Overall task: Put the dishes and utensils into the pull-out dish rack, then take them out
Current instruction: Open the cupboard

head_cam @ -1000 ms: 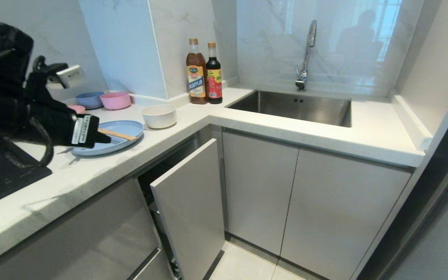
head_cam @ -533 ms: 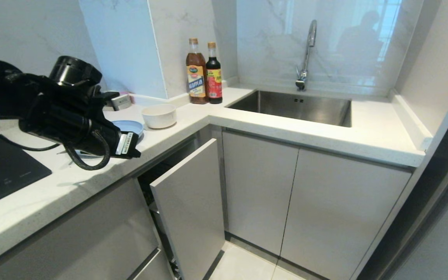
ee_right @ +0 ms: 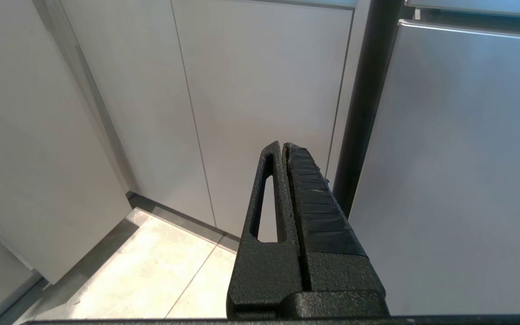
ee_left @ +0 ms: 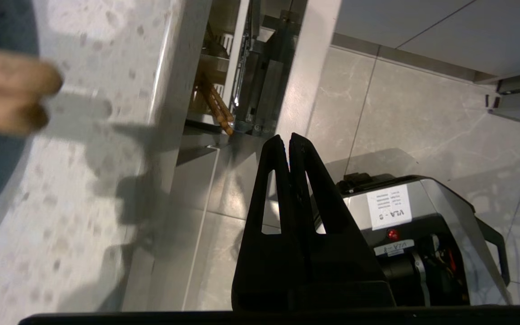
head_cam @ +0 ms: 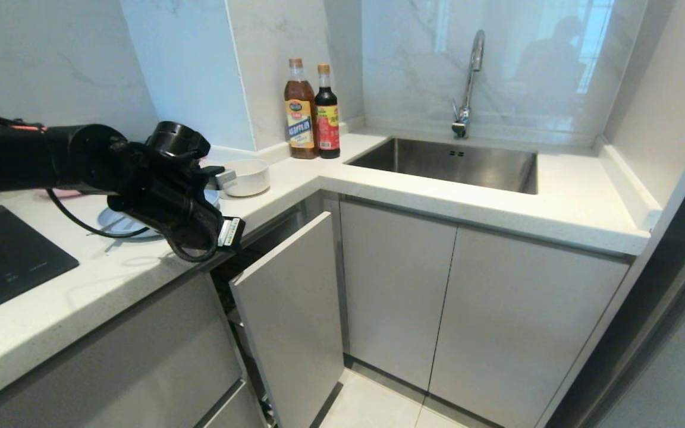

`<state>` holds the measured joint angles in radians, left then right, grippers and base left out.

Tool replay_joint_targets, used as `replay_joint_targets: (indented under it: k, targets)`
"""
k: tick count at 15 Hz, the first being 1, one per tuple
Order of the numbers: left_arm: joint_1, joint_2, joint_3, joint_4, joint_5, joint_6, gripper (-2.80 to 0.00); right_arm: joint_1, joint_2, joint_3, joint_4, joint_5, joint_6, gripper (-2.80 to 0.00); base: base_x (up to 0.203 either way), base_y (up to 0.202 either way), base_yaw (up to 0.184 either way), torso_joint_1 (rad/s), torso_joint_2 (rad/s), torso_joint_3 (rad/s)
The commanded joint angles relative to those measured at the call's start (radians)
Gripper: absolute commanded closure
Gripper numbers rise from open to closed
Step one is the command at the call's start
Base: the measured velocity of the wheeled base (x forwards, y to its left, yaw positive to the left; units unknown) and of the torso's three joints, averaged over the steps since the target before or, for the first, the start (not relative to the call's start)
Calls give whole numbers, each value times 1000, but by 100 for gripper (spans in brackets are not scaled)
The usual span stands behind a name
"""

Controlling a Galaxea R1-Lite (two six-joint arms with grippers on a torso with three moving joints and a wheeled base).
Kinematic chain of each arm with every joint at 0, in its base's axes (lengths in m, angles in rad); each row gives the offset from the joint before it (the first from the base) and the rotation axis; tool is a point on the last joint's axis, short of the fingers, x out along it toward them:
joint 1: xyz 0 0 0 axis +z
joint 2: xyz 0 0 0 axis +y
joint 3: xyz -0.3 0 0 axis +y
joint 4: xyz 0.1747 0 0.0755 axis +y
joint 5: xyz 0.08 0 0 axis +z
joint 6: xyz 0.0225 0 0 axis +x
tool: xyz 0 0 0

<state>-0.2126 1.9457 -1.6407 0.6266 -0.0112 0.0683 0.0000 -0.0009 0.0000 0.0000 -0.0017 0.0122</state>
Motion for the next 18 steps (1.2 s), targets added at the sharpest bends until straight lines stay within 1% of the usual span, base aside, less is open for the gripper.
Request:
replay_joint_targets:
  k: [1,3,8,18]
  targets:
    - [1,53,-19,-5,4,1,0,0,1,2,0,0,0,0,0,0,0,0,0,0]
    - [4,90,-29,-39,18,3,0,0,1,2,0,0,0,0,0,0,0,0,0,0]
    - [7,166,-53,-79,27,4,0,0,1,1,0,0,0,0,0,0,0,0,0,0]
    - [-7,200,-53,-80,48,-1,0,0,1,2,0,0,0,0,0,0,0,0,0,0]
